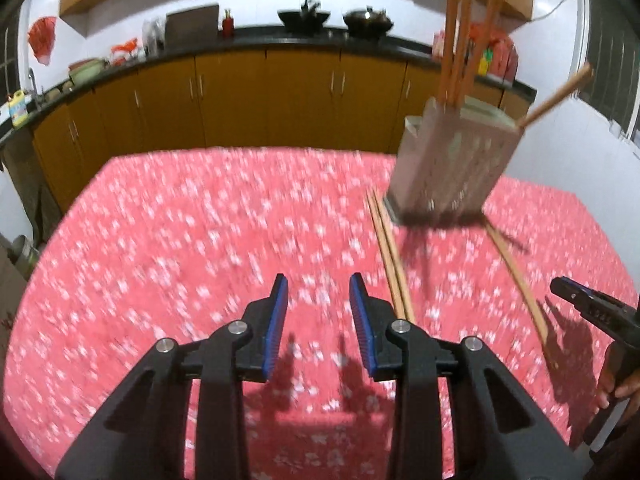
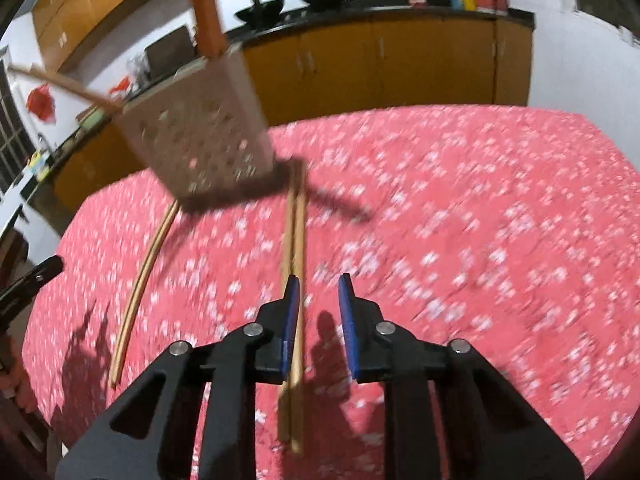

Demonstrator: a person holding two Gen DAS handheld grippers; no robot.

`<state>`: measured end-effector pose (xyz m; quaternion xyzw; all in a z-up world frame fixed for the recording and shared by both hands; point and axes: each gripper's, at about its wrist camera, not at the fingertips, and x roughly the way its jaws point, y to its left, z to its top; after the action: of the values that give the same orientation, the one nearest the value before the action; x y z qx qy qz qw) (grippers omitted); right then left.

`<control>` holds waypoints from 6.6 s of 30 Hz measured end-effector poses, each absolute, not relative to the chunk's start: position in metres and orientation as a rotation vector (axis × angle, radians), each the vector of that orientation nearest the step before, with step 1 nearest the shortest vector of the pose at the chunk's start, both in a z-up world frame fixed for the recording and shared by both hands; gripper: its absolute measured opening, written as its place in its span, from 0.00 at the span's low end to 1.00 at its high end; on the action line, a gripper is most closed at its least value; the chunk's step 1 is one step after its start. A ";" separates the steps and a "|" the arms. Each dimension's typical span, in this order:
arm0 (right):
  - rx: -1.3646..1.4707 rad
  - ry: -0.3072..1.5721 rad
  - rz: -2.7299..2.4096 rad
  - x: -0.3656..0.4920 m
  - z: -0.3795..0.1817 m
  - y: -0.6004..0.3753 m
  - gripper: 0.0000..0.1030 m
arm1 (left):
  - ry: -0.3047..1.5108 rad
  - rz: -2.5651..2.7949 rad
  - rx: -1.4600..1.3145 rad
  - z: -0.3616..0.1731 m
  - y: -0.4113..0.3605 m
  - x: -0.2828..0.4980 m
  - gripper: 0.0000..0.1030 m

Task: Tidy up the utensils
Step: 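Lower the right tool onto a fourth chopstick and close its fingers, then raise the chopstick upright with the right tool and carry it over the holder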

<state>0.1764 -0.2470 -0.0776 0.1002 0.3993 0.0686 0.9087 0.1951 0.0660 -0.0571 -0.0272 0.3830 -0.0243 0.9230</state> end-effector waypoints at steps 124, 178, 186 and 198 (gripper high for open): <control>0.119 0.725 0.047 0.155 -0.057 -0.267 0.07 | 0.855 -0.055 -0.033 -0.074 0.066 0.203 0.08; 0.165 0.109 0.230 0.141 0.138 -0.221 0.07 | 0.179 -0.239 -0.117 0.170 0.006 0.181 0.08; 0.160 0.139 0.208 0.171 0.126 -0.211 0.07 | 0.155 -0.181 -0.155 0.163 -0.001 0.215 0.08; 0.136 0.238 0.221 0.197 0.096 -0.199 0.07 | 0.266 -0.197 -0.128 0.116 -0.011 0.256 0.08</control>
<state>0.1971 -0.1991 0.0964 0.0678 0.1183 0.1099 0.9846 0.2565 -0.0107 0.1160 -0.0634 0.1324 -0.0980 0.9843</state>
